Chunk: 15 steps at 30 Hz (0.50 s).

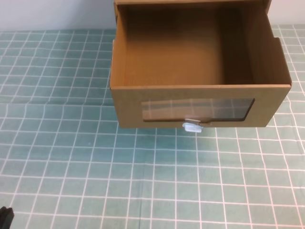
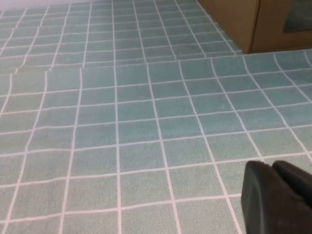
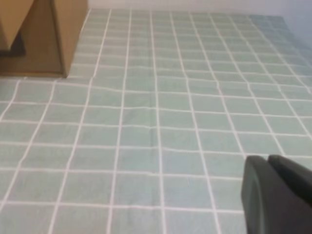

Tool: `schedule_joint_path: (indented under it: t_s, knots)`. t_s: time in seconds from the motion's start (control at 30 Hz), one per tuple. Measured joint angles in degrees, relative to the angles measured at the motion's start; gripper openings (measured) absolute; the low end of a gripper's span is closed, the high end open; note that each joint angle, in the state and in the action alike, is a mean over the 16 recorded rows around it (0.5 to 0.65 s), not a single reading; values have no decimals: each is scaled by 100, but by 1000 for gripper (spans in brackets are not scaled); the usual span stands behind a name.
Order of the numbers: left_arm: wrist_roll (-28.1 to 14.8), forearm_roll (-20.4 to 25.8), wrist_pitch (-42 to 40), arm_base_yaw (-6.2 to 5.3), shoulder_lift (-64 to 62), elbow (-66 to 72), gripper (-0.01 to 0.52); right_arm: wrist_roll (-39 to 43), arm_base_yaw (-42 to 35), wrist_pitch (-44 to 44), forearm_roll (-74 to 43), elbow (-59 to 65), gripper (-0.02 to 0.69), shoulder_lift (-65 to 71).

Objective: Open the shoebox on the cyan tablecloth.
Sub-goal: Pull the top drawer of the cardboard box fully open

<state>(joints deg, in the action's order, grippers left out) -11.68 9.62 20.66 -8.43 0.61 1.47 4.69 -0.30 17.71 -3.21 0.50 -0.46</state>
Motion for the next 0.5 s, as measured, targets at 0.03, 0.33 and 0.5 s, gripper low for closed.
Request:
schedule_joint_path:
  t_s: [0.03,0.33,0.5]
  knots:
    - [0,0,1,0,0,0,-5,-247,-31,75,203,4,-14,0]
    - [0,-5,6,0,0,0,-5,-1781,203,567,1693,50,-14,0]
    - [0,-9,10,0,0,0,-5,-1997,468,649,2099,76,-14,0]
